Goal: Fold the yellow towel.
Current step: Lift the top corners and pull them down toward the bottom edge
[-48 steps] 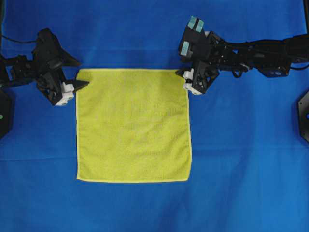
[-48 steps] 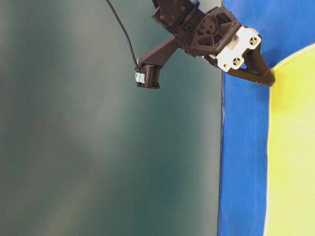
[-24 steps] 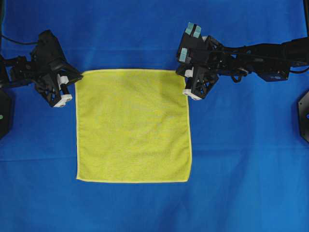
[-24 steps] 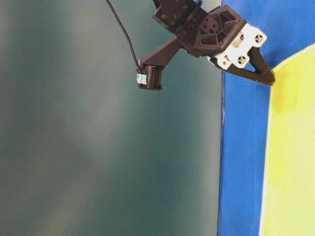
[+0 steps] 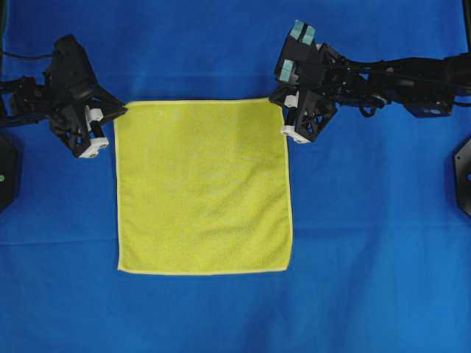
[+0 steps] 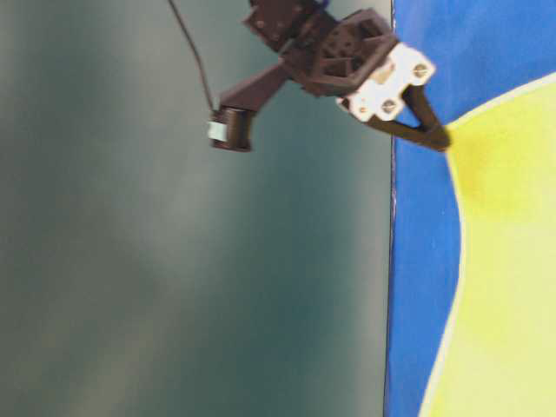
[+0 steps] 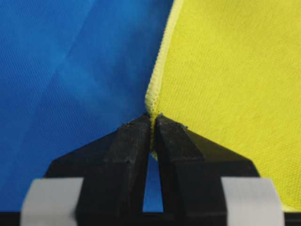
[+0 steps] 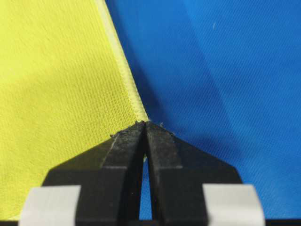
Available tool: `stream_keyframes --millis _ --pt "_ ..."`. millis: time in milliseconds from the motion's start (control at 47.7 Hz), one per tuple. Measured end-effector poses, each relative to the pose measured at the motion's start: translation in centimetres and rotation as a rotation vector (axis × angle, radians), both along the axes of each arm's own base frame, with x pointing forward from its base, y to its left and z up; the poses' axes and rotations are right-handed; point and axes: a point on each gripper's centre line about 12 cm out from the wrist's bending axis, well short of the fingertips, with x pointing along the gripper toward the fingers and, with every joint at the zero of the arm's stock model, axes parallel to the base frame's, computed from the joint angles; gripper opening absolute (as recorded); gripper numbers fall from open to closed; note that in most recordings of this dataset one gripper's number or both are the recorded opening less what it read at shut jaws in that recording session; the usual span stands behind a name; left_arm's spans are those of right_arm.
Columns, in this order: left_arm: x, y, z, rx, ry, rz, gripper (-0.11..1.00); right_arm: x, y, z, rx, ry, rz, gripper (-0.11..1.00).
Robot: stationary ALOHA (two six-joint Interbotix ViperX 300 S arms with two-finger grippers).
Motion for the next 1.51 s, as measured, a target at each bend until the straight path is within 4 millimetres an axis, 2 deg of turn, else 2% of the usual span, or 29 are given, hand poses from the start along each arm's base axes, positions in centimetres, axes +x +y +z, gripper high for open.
stream_keyframes --millis 189,440,566,796,1069,1215,1404,1508 --pt "-0.2 -0.5 1.6 0.014 -0.045 -0.014 0.03 -0.3 0.1 1.1 -0.006 -0.016 0.000 0.01" --pt "-0.3 -1.3 1.5 0.002 -0.042 -0.036 0.03 -0.3 0.1 1.2 -0.004 -0.021 -0.003 0.01" --pt "-0.1 -2.2 1.4 -0.004 -0.029 -0.074 0.03 -0.3 0.8 1.5 -0.002 -0.022 0.013 0.01" --pt "0.4 -6.6 1.3 -0.035 -0.004 -0.246 0.03 -0.1 5.3 2.0 0.019 -0.002 0.120 0.01" --pt "0.2 -12.3 0.8 -0.132 0.020 -0.400 0.03 -0.1 12.4 1.4 0.101 0.040 0.241 0.01" --pt "0.0 -15.1 0.7 -0.201 0.028 -0.449 0.03 -0.3 15.6 1.3 0.153 0.045 0.272 0.01" --pt "0.4 -18.2 0.6 -0.263 0.053 -0.497 0.03 -0.7 19.0 1.4 0.205 0.043 0.309 0.01" --pt "0.8 -19.8 0.5 -0.266 0.066 -0.544 0.03 -0.8 20.0 1.5 0.220 0.040 0.322 0.01"
